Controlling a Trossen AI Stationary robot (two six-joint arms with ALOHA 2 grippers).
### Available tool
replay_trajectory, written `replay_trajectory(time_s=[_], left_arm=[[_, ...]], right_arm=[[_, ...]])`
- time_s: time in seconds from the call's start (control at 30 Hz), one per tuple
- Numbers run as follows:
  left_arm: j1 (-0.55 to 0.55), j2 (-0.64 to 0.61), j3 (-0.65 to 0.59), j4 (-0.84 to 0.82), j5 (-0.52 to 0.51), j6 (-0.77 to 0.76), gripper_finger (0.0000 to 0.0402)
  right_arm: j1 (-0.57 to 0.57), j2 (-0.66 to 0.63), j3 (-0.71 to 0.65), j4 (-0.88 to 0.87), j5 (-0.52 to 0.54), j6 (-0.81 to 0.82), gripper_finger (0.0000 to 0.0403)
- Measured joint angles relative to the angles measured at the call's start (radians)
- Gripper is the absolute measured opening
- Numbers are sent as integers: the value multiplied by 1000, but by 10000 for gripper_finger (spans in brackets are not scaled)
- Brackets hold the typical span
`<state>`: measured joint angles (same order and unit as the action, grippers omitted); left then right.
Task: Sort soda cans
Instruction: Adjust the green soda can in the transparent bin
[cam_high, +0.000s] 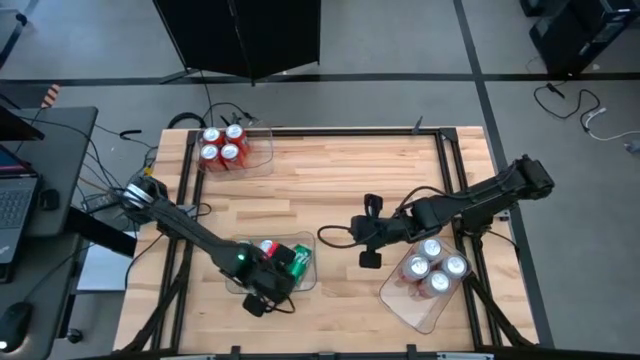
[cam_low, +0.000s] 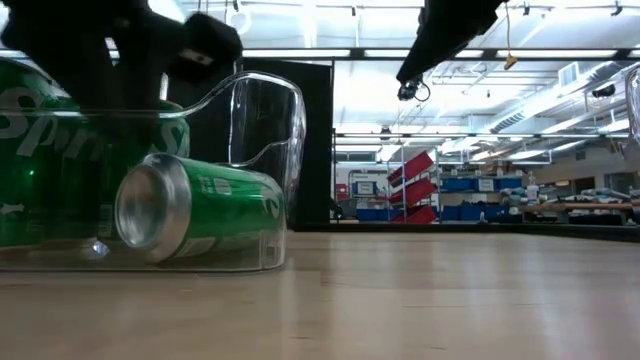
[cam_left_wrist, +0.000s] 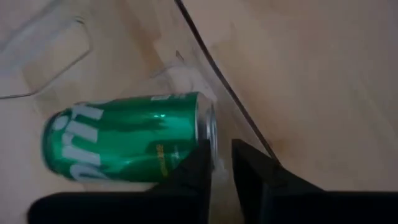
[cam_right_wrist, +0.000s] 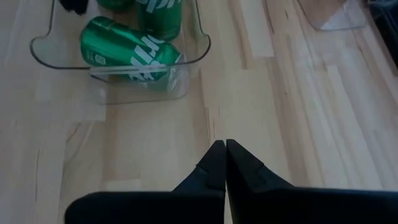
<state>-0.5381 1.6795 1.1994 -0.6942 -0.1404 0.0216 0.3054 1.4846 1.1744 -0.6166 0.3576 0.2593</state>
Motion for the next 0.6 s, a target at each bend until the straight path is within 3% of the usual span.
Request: replay_trajectory(time_s=[0.37, 0.6], left_arm=[[-2, 109, 85, -56, -131, -26, 162], [1, 112, 90, -98, -210, -53, 179]], right_arm=[[2, 8, -2, 15, 8, -25, 0], [3, 8, -2, 17, 8, -27, 0]])
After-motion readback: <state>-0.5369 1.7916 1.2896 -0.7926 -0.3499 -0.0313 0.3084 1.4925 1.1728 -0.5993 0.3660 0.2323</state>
